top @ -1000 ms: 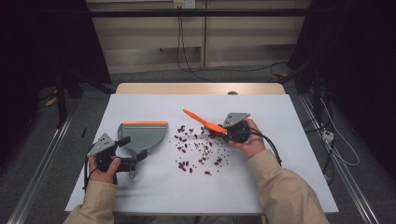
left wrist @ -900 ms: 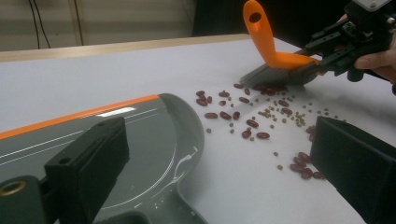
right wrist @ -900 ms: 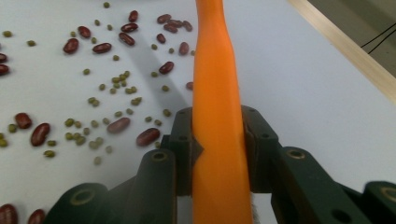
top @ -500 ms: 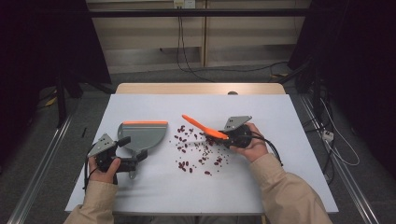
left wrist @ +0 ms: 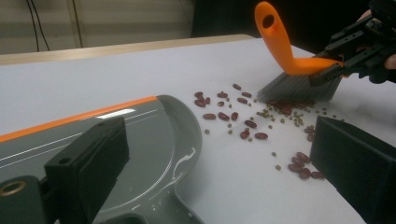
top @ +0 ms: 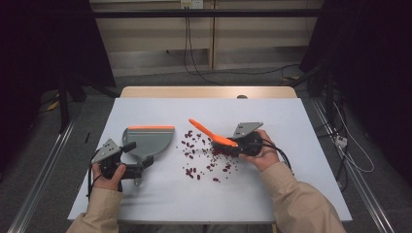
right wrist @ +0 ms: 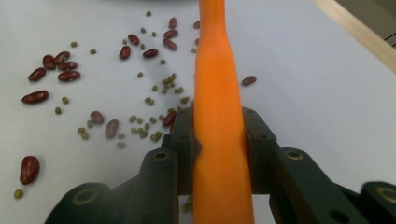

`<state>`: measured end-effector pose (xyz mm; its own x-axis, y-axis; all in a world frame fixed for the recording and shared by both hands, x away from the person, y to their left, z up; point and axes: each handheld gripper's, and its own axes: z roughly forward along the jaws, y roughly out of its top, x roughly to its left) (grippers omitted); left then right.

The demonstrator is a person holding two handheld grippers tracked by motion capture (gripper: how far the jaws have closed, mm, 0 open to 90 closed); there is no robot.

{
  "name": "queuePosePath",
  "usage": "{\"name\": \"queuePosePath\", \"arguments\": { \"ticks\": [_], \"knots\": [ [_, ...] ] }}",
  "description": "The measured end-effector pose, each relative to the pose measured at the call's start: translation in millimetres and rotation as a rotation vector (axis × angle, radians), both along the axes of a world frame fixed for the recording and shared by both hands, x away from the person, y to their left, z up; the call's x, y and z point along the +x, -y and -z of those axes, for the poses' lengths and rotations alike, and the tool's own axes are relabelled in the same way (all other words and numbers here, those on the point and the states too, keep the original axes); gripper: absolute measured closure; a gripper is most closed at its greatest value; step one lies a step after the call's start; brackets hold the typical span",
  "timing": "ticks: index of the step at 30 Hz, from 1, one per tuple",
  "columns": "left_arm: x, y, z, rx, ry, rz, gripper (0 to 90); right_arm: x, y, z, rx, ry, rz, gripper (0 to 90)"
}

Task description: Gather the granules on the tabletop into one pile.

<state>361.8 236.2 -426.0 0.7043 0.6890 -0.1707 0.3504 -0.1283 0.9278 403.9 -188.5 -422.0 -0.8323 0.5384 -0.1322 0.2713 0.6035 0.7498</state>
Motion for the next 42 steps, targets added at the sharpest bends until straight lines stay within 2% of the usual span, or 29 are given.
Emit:
{"name": "queuePosePath", "arguments": {
  "ticks": [5, 10, 14, 16, 24, 26, 29, 31, 32, 33, 38, 42],
  "knots": [
    [-0.1, -0.9, -0.3, -0.002, 0.0, -0.004, 4.5, 4.8, 2.4, -8.9, 0.03, 0.02, 0.024, 71.4],
    [-0.6, -1.0, -0.4, -0.001, -0.001, -0.001, 4.5, 18.3, 4.9, -17.1, 0.05, 0.034, 0.046, 71.5],
    [-0.4, -1.5, -0.1, -0.002, -0.003, -0.001, 4.5, 34.3, 4.2, -15.8, 0.055, 0.049, 0.086, 71.5],
    [-0.1, -1.8, 0.0, -0.005, -0.004, -0.003, 4.5, 43.6, 3.7, -13.6, 0.069, 0.041, 0.1, 71.5],
    [1.6, -2.6, 1.2, -0.006, -0.013, -0.003, 4.5, 74.0, -9.4, -8.4, 0.05, 0.076, 0.137, 71.5],
    [1.8, -2.6, 1.5, -0.008, -0.015, -0.004, 4.5, 80.9, -14.2, -6.2, 0.052, 0.071, 0.135, 71.4],
    [1.9, -3.1, 1.6, -0.007, -0.014, -0.003, 4.4, 89.1, -22.9, -0.5, 0.014, 0.055, 0.113, 71.4],
    [1.7, -3.5, 1.6, -0.011, -0.016, -0.004, 4.5, 91.0, -27.2, 4.1, 0.008, 0.032, 0.098, 71.4],
    [1.8, -3.9, 1.7, -0.01, -0.016, -0.005, 4.5, 91.5, -28.8, 6.5, -0.014, 0.032, 0.082, 71.5],
    [1.8, -4.1, 2.0, -0.011, -0.017, -0.005, 4.5, 91.3, -29.4, 6.9, -0.002, 0.028, 0.071, 71.5],
    [1.7, -3.6, 2.3, -0.007, -0.019, -0.006, 4.5, 82.5, -31.8, 4.8, -0.027, -0.002, 0.009, 71.4],
    [1.8, -2.5, 2.7, -0.002, -0.02, -0.005, 4.5, 67.4, -33.2, 1.9, -0.052, -0.001, -0.042, 71.4]
  ]
}}
